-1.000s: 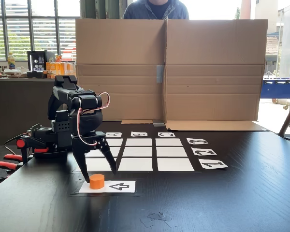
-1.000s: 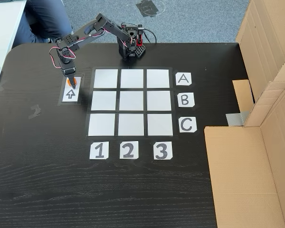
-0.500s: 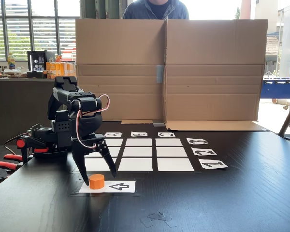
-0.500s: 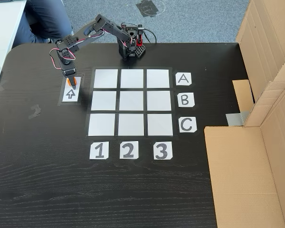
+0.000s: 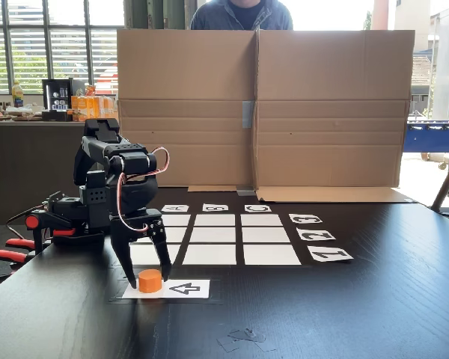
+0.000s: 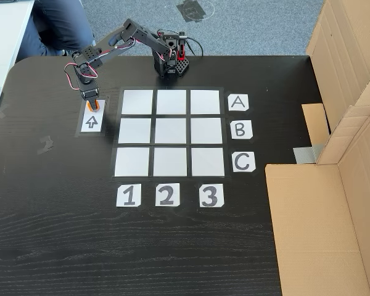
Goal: Pick up the round, orange token and place it in the grid on square A1.
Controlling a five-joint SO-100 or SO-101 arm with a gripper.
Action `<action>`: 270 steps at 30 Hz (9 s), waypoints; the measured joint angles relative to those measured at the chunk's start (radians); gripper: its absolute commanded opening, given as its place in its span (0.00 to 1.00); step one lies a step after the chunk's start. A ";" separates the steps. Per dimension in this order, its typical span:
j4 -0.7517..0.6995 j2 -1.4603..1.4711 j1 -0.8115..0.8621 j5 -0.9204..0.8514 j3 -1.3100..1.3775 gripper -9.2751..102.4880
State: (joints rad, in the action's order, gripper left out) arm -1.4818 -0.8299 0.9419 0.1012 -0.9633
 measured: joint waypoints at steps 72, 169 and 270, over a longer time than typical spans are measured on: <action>-0.018 -1.319 -0.143 -0.043 -1.218 0.12; 0.377 -1.062 -0.181 -0.028 -1.232 0.41; 0.347 -2.488 0.747 -0.126 -2.092 0.08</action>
State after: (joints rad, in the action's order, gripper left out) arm -1.1351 -3.3180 1.6889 -0.0245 -3.0557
